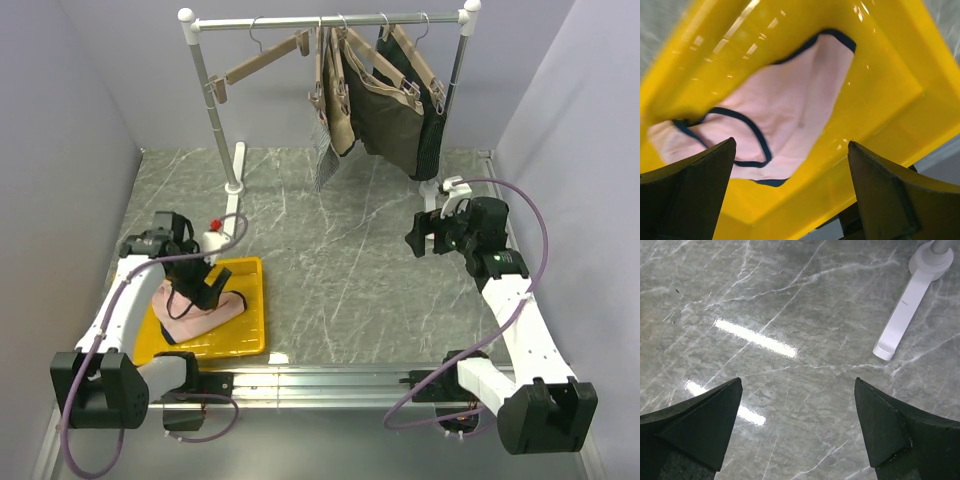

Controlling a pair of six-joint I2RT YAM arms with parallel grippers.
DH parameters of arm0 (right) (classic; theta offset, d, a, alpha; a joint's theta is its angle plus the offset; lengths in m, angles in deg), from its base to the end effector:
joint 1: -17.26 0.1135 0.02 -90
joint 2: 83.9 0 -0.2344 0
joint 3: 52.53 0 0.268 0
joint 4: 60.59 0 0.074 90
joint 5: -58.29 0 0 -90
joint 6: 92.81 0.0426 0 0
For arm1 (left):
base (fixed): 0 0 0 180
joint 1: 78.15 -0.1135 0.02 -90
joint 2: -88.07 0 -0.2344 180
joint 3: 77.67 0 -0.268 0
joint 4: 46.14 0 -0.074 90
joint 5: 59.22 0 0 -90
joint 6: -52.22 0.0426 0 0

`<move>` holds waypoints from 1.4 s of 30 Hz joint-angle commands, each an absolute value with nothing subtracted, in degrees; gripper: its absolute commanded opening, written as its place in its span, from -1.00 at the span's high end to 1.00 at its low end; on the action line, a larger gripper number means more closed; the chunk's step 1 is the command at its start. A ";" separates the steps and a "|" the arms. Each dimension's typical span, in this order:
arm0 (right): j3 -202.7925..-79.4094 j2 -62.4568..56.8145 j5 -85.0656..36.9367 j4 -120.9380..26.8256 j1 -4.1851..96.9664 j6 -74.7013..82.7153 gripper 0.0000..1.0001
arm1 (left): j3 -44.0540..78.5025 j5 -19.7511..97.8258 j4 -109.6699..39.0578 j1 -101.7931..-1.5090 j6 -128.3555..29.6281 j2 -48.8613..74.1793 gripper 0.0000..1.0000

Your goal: Clip the underwear to the hanger

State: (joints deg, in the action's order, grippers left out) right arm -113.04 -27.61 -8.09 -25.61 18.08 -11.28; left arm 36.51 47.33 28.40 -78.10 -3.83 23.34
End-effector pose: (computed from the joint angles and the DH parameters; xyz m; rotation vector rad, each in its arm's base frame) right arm 0.2540 0.0207 0.2704 -0.4115 2.0361 0.3521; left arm 0.2206 -0.0123 0.2205 0.8661 2.6324 -0.2680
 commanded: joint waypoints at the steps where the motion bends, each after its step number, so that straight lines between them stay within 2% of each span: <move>1: -115.92 -26.86 -6.57 -25.68 18.23 -11.68 -1.00 | 39.55 44.58 23.15 -75.26 -3.41 24.09 -0.97; 7: -116.62 -26.51 -6.57 -24.71 18.23 -11.86 -1.00 | 45.35 41.77 13.91 -69.81 -8.34 16.36 -0.65; 9: -117.06 -26.60 -7.09 -24.10 18.23 -12.38 -1.00 | 46.32 39.84 12.33 -68.84 -8.69 13.10 -0.46; 13: -116.62 -27.21 -7.54 -23.92 18.23 -12.74 -1.00 | 45.81 38.07 12.24 -68.66 -8.95 11.33 0.07; 14: -116.45 -27.13 -7.36 -23.92 18.23 -12.65 -1.00 | 45.19 38.16 12.59 -68.66 -9.30 12.21 0.30; 15: -116.44 -27.12 -7.27 -23.92 18.23 -12.56 -1.00 | 43.10 38.51 13.37 -68.75 -9.74 12.74 0.41; 16: -116.44 -27.12 -7.10 -23.92 18.14 -12.56 -1.00 | 41.68 38.95 15.12 -68.75 -10.09 13.96 0.63; 19: -116.71 -26.95 -6.83 -23.83 18.23 -12.48 -1.00 | 33.87 41.14 20.03 -68.75 -11.85 15.72 0.99; 23: -117.85 -26.07 -6.48 -23.39 18.32 -12.48 -1.00 | 21.48 45.62 24.88 -68.40 -13.96 15.65 0.99; 30: -119.78 -23.96 -5.87 -21.90 18.14 -11.95 -1.00 | 0.04 50.63 26.75 -60.24 -18.26 10.73 0.99; 38: -123.12 -20.36 -4.81 -15.41 18.14 -14.23 -1.00 | -5.52 53.97 17.43 -44.87 -22.13 5.10 0.99; 42: -123.65 -18.96 -3.41 -12.24 18.14 -15.81 -1.00 | -7.11 57.48 14.88 -40.36 -24.95 0.98 0.99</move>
